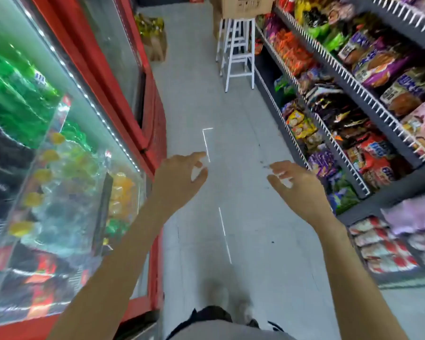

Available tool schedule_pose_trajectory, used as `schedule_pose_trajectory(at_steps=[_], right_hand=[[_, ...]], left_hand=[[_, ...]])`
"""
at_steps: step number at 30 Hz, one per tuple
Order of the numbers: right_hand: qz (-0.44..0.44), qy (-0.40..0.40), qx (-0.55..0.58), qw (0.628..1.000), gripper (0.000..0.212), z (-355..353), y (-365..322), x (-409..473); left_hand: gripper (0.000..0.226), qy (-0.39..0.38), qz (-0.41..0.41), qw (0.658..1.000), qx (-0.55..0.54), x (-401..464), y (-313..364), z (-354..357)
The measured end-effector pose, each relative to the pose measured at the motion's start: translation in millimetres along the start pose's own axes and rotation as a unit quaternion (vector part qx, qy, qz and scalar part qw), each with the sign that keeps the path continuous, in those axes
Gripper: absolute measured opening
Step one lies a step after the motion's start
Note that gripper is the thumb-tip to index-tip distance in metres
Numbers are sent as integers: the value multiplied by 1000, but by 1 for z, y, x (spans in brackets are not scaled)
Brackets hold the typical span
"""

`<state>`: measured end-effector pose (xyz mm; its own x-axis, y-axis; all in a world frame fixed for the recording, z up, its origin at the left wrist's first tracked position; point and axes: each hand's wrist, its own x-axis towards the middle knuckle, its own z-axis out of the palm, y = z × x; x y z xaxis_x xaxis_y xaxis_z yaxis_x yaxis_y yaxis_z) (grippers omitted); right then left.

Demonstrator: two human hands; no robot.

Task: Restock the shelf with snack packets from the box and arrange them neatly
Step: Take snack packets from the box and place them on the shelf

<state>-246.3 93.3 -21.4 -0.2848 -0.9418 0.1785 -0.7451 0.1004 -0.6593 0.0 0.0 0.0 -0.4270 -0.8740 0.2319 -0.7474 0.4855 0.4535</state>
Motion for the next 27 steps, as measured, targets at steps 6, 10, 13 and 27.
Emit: schedule_pose_trajectory(at_steps=[6,10,13,27], right_hand=[[75,-127,-96,984,23,34,28,-11],[59,-87,-95,990,27,50,40,6],[38,-90,-86,992,28,52,51,32],[-22,-188,-141,972,28,57,148,259]], left_hand=[[31,-101,-24,993,53,-18,-37,44],[29,-135,-98,984,-66,1,-61,62],[28,-124,-103,981,-112,22,-70,77],[41,-99,-70,992,17,222,-78,145]])
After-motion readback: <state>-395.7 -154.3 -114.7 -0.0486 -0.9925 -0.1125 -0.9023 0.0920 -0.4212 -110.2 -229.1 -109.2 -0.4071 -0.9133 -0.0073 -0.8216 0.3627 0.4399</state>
